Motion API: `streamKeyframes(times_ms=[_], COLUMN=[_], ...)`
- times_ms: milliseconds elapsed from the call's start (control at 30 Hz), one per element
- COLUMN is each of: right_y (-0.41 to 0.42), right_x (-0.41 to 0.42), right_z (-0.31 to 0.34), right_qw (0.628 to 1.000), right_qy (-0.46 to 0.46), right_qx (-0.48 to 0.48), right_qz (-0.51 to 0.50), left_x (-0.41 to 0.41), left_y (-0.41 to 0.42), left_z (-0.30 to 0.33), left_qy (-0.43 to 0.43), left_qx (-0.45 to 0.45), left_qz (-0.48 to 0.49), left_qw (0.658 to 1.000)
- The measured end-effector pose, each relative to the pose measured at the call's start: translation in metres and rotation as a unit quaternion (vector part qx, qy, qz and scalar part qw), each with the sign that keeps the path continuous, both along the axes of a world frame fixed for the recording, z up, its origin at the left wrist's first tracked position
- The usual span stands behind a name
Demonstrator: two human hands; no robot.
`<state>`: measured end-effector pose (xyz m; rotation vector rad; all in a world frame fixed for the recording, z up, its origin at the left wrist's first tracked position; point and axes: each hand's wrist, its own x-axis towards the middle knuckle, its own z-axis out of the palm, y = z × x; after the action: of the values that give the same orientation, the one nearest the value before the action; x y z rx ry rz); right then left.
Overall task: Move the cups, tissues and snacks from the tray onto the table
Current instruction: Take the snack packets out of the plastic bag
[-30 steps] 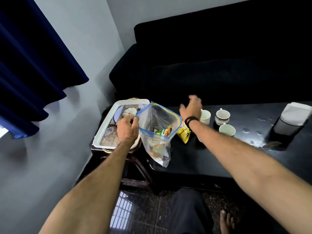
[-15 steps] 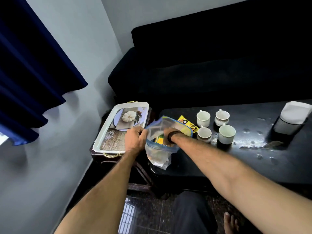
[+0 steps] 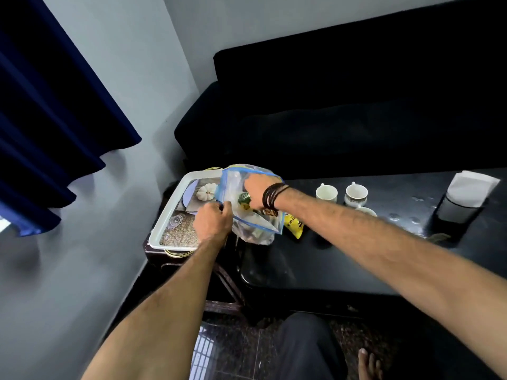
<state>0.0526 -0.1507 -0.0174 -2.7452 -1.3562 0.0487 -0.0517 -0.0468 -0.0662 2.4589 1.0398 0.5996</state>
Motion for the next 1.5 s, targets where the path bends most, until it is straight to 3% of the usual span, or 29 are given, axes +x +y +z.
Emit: streamKeyframes(times_ms=[133, 233, 367, 433, 500, 567, 600, 700, 767, 967, 1033, 1100, 1133, 1200, 1233, 1300, 1333, 1367, 1433, 1500], right_y=[-0.011, -0.019, -0.038, -0.051, -0.065, -0.074, -0.077, -0.084, -0.081, -0.055, -0.053, -0.055, -0.055, -0.053, -0.05, -0.041, -0.038, -0.034, -0.024, -0.012], right_x=[-0.005, -0.003, 0.028, 0.043, 0.058, 0.071, 0.075, 0.077, 0.066, 0.027, 0.025, 0.03, 0.033, 0.039, 0.04, 0.033, 0.025, 0.017, -0.001, -0.021], right_z=[0.035, 0.048, 0.066, 0.061, 0.041, 0.011, -0.005, -0.055, -0.085, -0.141, -0.149, -0.148, -0.142, -0.117, -0.1, -0.057, -0.036, -0.019, -0.002, -0.005], right_qw=[0.999, 0.999, 0.97, 0.893, 0.777, 0.682, 0.67, 0.748, 0.779, 0.911, 0.947, 0.958, 0.959, 0.939, 0.91, 0.838, 0.816, 0.821, 0.91, 0.987], right_qy=[-0.039, -0.017, 0.173, 0.322, 0.44, 0.483, 0.463, 0.346, 0.34, 0.265, 0.177, 0.105, 0.087, 0.097, 0.1, 0.022, -0.025, -0.05, -0.027, -0.004], right_qx=[-0.005, 0.03, 0.167, 0.306, 0.432, 0.515, 0.529, 0.439, 0.368, 0.163, 0.071, 0.018, 0.026, 0.186, 0.31, 0.516, 0.563, 0.564, 0.412, 0.152], right_qz=[0.015, -0.017, -0.041, -0.072, -0.124, -0.192, -0.239, -0.358, -0.376, -0.273, -0.26, -0.265, -0.268, -0.272, -0.256, -0.174, -0.127, -0.07, 0.03, 0.05], left_x=[0.011, 0.017, 0.019, 0.018, 0.019, 0.017, 0.014, 0.005, 0.001, 0.002, 0.003, 0.003, 0.004, 0.005, 0.005, 0.006, 0.006, 0.007, 0.007, 0.003], left_y=[0.001, 0.002, 0.009, 0.013, 0.017, 0.022, 0.025, 0.032, 0.036, 0.035, 0.035, 0.036, 0.037, 0.039, 0.038, 0.036, 0.034, 0.031, 0.029, 0.027], left_z=[0.017, 0.03, 0.037, 0.039, 0.041, 0.038, 0.036, 0.026, 0.021, 0.013, 0.011, 0.01, 0.01, 0.009, 0.009, 0.008, 0.008, 0.007, 0.003, 0.0], left_qy=[-0.012, -0.02, -0.036, -0.053, -0.072, -0.086, -0.088, -0.091, -0.101, -0.149, -0.173, -0.179, -0.179, -0.183, -0.185, -0.188, -0.188, -0.185, -0.161, -0.128], left_qx=[0.004, 0.028, 0.02, 0.027, 0.038, 0.038, 0.035, 0.03, 0.022, -0.049, -0.1, -0.128, -0.137, -0.147, -0.148, -0.149, -0.146, -0.137, -0.083, -0.02], left_qz=[0.017, 0.017, 0.018, 0.017, 0.008, 0.002, 0.001, -0.008, -0.01, -0.073, -0.105, -0.134, -0.141, -0.146, -0.145, -0.139, -0.135, -0.127, -0.106, -0.09], left_qw=[1.0, 0.999, 0.999, 0.998, 0.997, 0.996, 0.996, 0.995, 0.995, 0.985, 0.974, 0.966, 0.964, 0.961, 0.961, 0.961, 0.962, 0.965, 0.978, 0.987])
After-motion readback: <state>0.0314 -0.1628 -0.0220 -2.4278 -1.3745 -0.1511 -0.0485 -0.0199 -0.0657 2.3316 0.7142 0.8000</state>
